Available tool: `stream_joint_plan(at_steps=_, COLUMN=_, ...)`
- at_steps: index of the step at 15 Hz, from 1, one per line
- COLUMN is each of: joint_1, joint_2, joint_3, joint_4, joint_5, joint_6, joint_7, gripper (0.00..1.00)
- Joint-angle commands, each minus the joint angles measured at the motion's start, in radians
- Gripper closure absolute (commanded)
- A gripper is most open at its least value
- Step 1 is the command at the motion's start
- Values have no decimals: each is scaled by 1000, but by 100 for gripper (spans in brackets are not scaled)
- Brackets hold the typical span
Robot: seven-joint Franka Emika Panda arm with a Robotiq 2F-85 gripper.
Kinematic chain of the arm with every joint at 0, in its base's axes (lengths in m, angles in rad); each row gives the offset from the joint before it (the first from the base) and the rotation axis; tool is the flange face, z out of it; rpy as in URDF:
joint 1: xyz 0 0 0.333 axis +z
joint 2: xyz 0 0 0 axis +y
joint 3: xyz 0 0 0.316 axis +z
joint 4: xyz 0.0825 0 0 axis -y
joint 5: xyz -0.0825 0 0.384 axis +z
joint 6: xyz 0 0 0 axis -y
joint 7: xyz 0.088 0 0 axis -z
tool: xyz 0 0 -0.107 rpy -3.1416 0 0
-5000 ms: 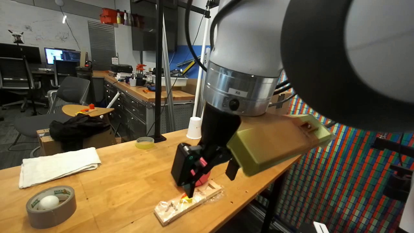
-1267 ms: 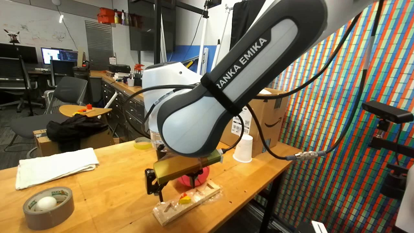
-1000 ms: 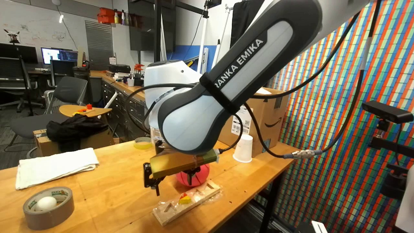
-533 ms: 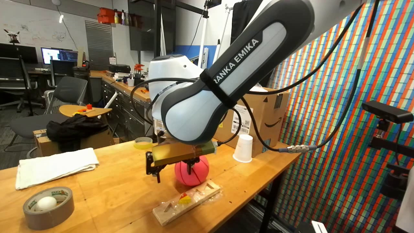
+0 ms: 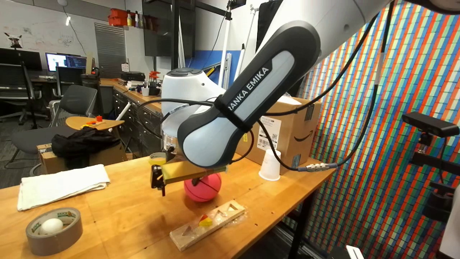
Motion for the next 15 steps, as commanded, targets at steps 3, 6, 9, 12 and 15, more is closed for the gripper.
stream_joint_plan(at_steps=3, joint_1=71, joint_2=113, joint_3=-82, joint_4=195, joint_5=-260, joint_6=-12, joint_7=43, gripper=0)
stream_joint_plan(at_steps=6, joint_1=77, joint_2=201, joint_3=-99, joint_4=362, joint_5=-406, joint_6=-60, joint_7=83, gripper=0)
stream_joint_plan(at_steps=9, joint_1=95, joint_2=249, joint_3=-118, joint_4=449, joint_5=-425, joint_6=-77, joint_7=93, gripper=0)
stream_joint_plan(at_steps=12, joint_1=126, joint_2=236, joint_3=-82, joint_4=406, joint_5=-367, joint_6=-78, joint_7=104, gripper=0)
stream_joint_plan(at_steps=15, joint_1=161, joint_2=225, joint_3=-46, joint_4=358, joint_5=-284, joint_6=-110, joint_7=115, gripper=0)
